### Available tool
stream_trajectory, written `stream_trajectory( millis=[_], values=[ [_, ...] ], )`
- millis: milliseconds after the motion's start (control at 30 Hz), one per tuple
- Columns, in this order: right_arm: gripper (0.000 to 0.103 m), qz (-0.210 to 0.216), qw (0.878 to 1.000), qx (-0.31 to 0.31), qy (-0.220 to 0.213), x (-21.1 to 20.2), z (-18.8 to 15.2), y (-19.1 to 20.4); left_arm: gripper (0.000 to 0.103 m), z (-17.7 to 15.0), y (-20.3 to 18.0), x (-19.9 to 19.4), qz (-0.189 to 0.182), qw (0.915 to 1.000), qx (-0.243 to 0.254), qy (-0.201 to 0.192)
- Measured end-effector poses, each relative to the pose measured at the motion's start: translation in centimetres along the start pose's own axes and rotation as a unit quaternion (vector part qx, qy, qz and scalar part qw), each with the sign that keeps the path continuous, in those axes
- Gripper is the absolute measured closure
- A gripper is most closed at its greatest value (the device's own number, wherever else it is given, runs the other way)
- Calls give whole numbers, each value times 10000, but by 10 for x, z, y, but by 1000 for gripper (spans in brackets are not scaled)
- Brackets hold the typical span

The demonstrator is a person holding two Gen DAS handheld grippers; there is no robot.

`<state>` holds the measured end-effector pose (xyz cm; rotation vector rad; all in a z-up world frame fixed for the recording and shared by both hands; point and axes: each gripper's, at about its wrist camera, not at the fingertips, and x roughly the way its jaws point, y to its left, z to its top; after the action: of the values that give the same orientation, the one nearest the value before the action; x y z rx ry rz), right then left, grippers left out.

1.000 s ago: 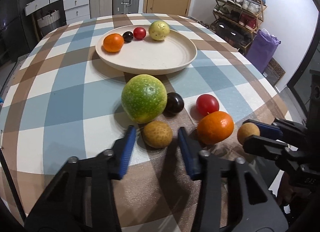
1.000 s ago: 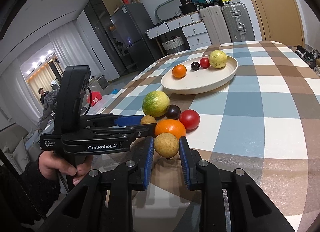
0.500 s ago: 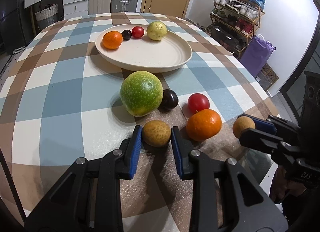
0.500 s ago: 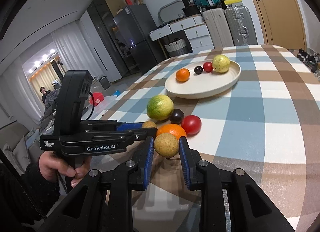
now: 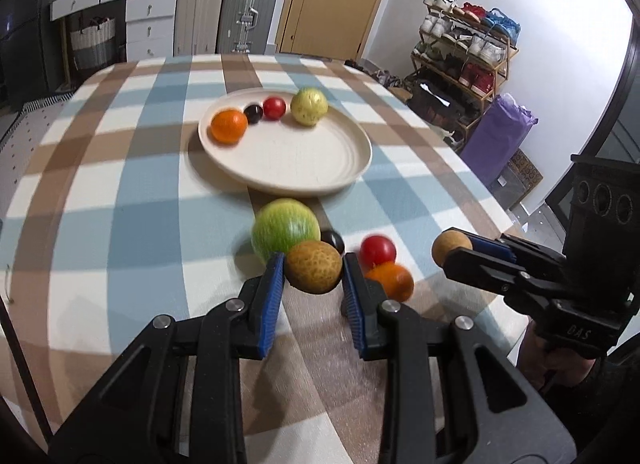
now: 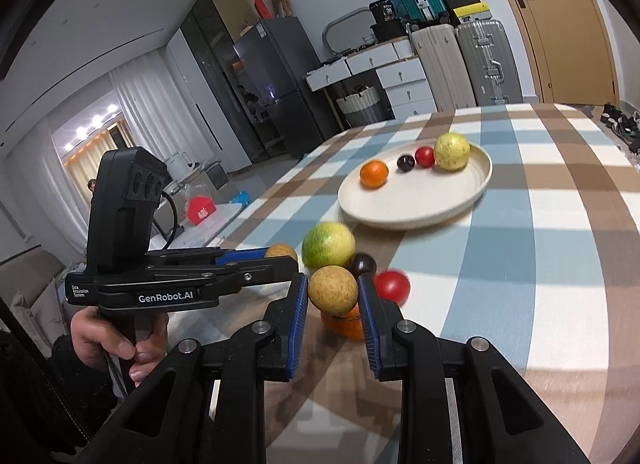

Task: Organize fruits
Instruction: 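Carry both kiwis over the white plate and lower them with both tools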

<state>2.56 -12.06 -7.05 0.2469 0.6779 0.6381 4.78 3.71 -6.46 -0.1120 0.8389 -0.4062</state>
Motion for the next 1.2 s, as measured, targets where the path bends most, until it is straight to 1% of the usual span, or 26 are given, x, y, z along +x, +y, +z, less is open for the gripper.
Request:
stream_trajectory(
  millis=[267,400,633,867,967,1100,1200],
  values=[
    [77,49,10000,30,-76,12,41,-13,77,47,2,-2,-16,9999,63,-148],
    [77,23,9999,69,-86,23,66,-23,77,72,8,7,8,9999,5,-146],
    [77,7,9998,196,19,50,98,-46,77,112,25,43,-20,9996,-266,-66],
    [77,-123,9991,320,264,84,121,-71,77,141,30,86,207,9995,-212,93],
    [77,-264,9987,258,357,98,128,-80,77,152,34,103,276,9991,-245,205],
    [77,-307,9980,304,457,111,131,-92,77,163,37,121,275,9988,-239,337],
    [77,-408,9976,176,531,119,130,-94,77,168,37,133,242,9984,-258,450]
  ],
)
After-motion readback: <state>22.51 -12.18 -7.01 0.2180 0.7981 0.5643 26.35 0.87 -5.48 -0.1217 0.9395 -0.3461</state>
